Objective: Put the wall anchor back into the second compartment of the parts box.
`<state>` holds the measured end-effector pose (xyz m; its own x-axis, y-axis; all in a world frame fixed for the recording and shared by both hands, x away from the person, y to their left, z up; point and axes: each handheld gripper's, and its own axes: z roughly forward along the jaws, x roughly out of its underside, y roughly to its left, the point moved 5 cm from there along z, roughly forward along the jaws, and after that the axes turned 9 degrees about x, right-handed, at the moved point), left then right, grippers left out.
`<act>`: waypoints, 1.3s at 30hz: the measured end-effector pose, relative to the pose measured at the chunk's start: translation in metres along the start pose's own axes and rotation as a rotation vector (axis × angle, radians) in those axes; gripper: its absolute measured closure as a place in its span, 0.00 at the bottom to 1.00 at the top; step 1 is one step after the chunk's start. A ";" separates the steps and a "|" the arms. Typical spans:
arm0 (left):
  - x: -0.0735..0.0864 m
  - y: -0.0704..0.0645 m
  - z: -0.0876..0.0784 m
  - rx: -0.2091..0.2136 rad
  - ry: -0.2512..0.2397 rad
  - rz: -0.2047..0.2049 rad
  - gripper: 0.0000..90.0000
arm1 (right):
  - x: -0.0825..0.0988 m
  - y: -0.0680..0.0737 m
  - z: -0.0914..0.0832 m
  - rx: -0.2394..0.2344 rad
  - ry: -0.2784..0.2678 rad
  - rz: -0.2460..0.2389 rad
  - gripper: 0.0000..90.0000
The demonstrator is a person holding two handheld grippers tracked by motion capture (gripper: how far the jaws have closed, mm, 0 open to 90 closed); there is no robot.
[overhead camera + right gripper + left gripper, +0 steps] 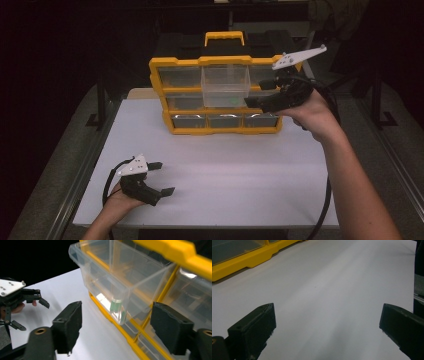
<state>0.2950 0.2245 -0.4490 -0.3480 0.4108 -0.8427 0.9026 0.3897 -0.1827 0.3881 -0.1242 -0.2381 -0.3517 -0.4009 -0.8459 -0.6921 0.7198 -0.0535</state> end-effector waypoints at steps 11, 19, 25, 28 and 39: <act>-0.002 0.000 0.002 0.008 0.007 0.008 0.01 | 0.059 0.006 0.017 0.002 -0.020 0.042 0.14; -0.003 0.001 0.002 0.012 0.009 0.017 0.01 | 0.105 0.016 0.027 0.007 -0.017 0.029 0.09; -0.002 0.000 0.001 0.015 0.004 0.013 0.01 | 0.136 0.023 0.034 0.009 -0.002 0.033 0.07; -0.003 0.000 0.001 0.016 -0.004 0.013 0.01 | 0.150 0.028 0.035 0.009 0.007 0.032 0.03; -0.003 0.000 -0.003 0.016 -0.009 0.020 0.01 | 0.192 0.036 0.035 0.015 0.006 0.070 0.03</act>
<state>0.2954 0.2259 -0.4448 -0.3278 0.4109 -0.8507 0.9132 0.3685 -0.1739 0.3172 -0.1556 -0.4211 -0.4033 -0.3526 -0.8444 -0.6562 0.7546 -0.0017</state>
